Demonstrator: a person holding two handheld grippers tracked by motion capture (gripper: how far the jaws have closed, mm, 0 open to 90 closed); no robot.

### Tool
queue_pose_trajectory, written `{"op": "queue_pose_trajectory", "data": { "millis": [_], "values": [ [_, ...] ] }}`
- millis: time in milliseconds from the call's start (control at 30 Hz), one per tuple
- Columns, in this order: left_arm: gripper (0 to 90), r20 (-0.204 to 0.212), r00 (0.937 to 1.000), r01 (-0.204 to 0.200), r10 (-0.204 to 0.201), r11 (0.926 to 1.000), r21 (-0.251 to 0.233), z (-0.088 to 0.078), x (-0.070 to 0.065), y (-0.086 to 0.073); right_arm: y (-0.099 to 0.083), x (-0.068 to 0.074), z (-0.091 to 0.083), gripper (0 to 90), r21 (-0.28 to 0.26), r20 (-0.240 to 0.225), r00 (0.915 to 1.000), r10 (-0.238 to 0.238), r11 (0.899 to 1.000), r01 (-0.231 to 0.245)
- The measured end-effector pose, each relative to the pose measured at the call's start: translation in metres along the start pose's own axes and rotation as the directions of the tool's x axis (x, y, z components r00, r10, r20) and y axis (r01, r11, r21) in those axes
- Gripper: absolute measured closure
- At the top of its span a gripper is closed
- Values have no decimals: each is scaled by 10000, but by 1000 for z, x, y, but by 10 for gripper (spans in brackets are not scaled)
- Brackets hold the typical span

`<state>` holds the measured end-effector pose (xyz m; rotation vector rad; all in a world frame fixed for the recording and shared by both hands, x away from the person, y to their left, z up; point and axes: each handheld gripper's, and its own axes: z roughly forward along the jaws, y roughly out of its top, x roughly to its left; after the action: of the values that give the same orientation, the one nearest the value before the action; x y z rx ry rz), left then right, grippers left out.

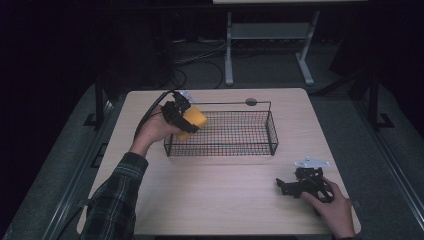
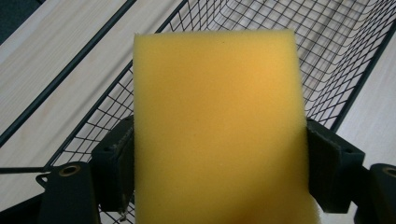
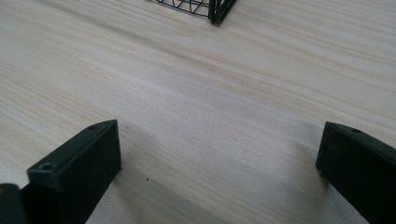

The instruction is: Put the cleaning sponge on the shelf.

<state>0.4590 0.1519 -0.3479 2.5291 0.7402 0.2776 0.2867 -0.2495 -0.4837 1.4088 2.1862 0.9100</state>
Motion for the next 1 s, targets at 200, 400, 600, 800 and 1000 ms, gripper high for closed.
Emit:
{"op": "queue_pose_trajectory", "data": {
  "millis": [200,400,600,800,1000],
  "values": [
    [228,15,10000,-71,71,10000,21,7,4,-1,0,0,0,0,1,0,10000,1,10000,-1],
    [228,7,9999,-140,140,9999,60,15,8,-3,0,0,0,0,-1,0,10000,-2,10000,2],
    [228,51,9998,-213,212,9997,137,24,11,-4,0,0,0,0,-1,0,10000,0,10000,0],
    [228,157,9997,-179,178,9998,72,32,12,-7,0,0,0,0,3,3,10000,-6,10000,6],
    [229,228,9997,9,-16,9995,323,41,15,-14,0,0,0,0,4,4,10000,-1,10000,1]
  ]
}}
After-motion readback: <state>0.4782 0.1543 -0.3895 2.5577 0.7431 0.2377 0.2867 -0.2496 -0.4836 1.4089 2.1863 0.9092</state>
